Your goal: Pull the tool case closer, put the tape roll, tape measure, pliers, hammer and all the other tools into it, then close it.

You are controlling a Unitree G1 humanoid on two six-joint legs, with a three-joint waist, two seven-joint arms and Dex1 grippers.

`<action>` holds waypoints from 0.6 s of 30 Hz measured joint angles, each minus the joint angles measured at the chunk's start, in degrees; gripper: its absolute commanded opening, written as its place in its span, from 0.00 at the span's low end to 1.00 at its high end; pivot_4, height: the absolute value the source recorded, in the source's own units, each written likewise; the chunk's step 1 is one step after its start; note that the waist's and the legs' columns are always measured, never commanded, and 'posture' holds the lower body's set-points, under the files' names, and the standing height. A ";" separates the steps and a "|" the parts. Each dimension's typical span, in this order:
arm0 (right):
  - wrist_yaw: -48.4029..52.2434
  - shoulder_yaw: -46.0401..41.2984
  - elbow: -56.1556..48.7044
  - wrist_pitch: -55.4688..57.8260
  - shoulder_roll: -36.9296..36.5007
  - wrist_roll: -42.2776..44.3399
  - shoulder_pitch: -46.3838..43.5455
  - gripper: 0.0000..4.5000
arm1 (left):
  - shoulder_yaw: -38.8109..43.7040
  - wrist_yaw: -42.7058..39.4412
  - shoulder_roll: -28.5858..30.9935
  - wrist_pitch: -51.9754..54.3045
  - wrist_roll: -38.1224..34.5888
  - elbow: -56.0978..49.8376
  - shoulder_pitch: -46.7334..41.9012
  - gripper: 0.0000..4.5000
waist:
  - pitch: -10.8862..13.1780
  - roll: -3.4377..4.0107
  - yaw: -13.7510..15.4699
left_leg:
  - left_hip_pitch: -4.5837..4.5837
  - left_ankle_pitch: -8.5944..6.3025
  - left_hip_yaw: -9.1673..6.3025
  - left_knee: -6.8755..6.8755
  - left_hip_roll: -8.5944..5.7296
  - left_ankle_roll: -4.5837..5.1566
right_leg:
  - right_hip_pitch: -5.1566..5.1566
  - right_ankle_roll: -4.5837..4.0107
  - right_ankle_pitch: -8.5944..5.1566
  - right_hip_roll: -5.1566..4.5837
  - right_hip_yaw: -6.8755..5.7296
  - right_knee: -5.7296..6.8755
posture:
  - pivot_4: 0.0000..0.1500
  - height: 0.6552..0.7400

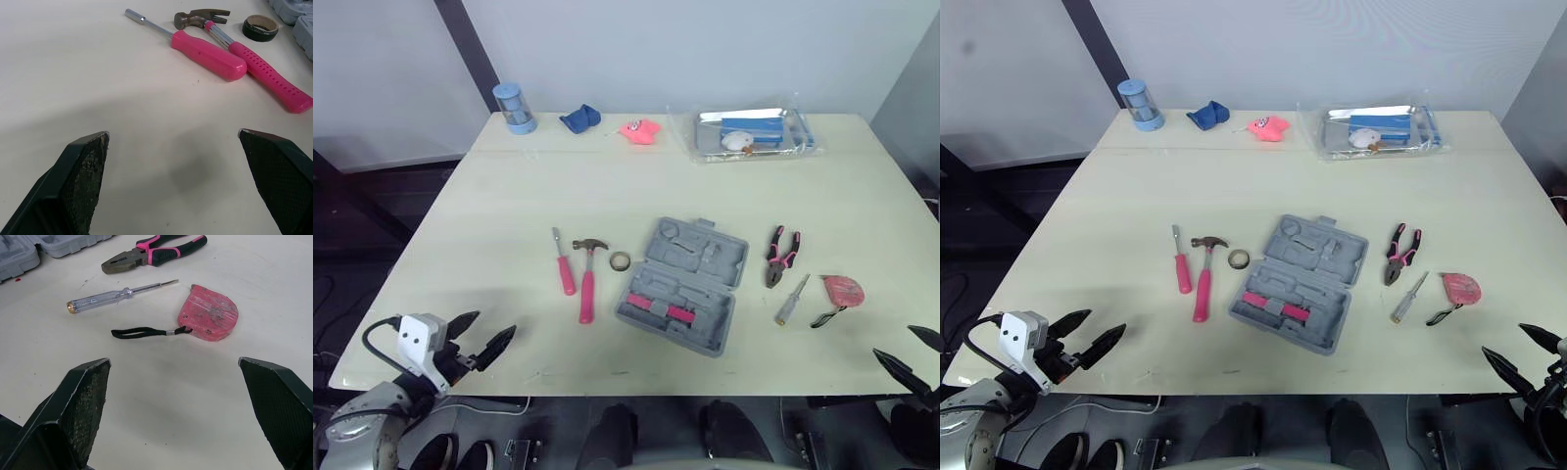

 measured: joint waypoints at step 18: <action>0.66 0.53 0.64 -1.31 1.16 -0.49 -1.22 0.98 | 0.32 -6.73 3.46 2.96 -2.31 3.47 -9.09 1.00 | 0.00 0.00 -0.07 | 0.01 0.00 0.00 0.00 0.00 0.00 | 0.00 0.01 0.01 0.01 0.00 0.02 | 1.00 1.00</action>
